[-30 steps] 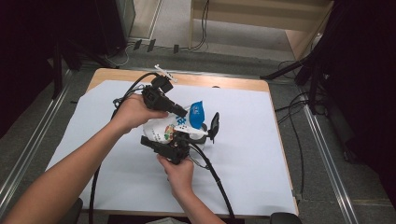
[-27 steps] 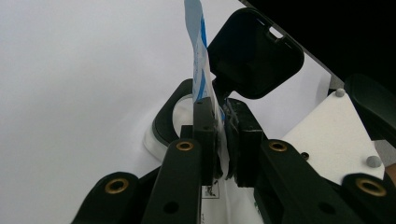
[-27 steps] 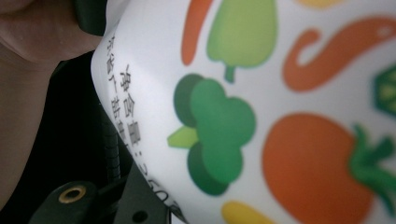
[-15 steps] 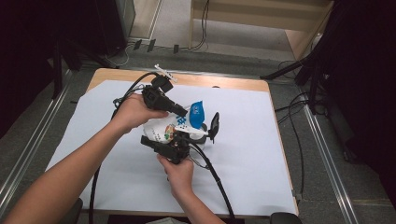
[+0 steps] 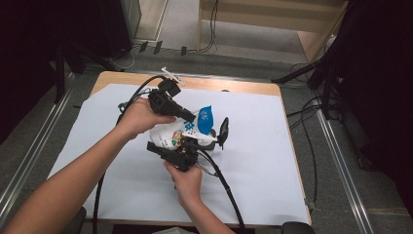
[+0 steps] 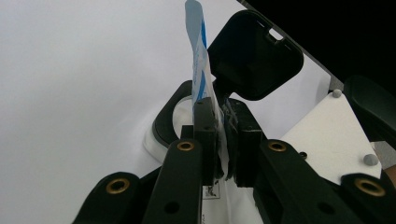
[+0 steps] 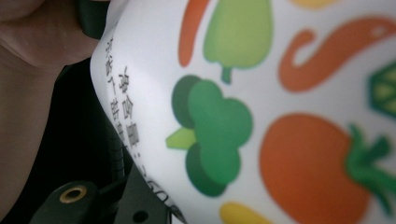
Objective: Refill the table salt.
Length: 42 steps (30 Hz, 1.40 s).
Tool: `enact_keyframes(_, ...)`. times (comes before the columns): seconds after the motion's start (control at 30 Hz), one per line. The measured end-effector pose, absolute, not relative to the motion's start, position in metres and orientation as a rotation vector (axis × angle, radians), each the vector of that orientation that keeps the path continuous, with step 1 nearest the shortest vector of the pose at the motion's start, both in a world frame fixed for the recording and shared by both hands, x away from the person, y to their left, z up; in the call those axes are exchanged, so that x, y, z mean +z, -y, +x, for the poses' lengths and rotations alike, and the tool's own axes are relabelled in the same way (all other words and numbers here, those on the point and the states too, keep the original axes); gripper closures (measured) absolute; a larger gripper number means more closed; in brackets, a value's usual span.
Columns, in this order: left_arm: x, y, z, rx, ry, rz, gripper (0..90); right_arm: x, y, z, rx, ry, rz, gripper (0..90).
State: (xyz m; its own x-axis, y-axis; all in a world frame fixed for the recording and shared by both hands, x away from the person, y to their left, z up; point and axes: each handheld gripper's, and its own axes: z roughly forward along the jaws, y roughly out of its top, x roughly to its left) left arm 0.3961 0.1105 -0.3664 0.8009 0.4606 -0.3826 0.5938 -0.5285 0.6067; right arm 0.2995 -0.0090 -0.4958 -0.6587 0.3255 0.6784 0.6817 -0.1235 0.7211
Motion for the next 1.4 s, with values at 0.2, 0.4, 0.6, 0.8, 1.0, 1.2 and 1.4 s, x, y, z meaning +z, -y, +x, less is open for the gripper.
enact_keyframes(0.2,-0.3663,-0.1102,0.3964,-0.229,-0.773,2.220,84.2,-0.4955,0.0094,0.2995,-1.849,1.874,-1.127,68.1)
enact_keyframes(0.4,-0.3661,-0.1096,0.3960,-0.232,-0.772,2.217,83.8,-0.4951,0.0107,0.2992,-1.850,1.878,-1.128,68.1)
enact_keyframes(0.6,-0.3658,-0.1092,0.3959,-0.235,-0.773,2.218,83.7,-0.4953,0.0116,0.2994,-1.856,1.869,-1.125,68.1)
enact_keyframes(0.8,-0.3657,-0.1092,0.3961,-0.236,-0.772,2.221,83.8,-0.4952,0.0111,0.2990,-1.852,1.858,-1.128,68.1)
enact_keyframes(1.0,-0.3647,-0.1083,0.3960,-0.232,-0.767,2.231,84.0,-0.4951,0.0109,0.2987,-1.855,1.853,-1.129,68.1)
enact_keyframes(1.2,-0.3641,-0.1065,0.3957,-0.231,-0.764,2.227,84.1,-0.4946,0.0111,0.2986,-1.863,1.849,-1.135,68.1)
enact_keyframes(1.4,-0.3644,-0.1061,0.3958,-0.229,-0.760,2.239,84.2,-0.4953,0.0111,0.2983,-1.862,1.847,-1.139,68.1)
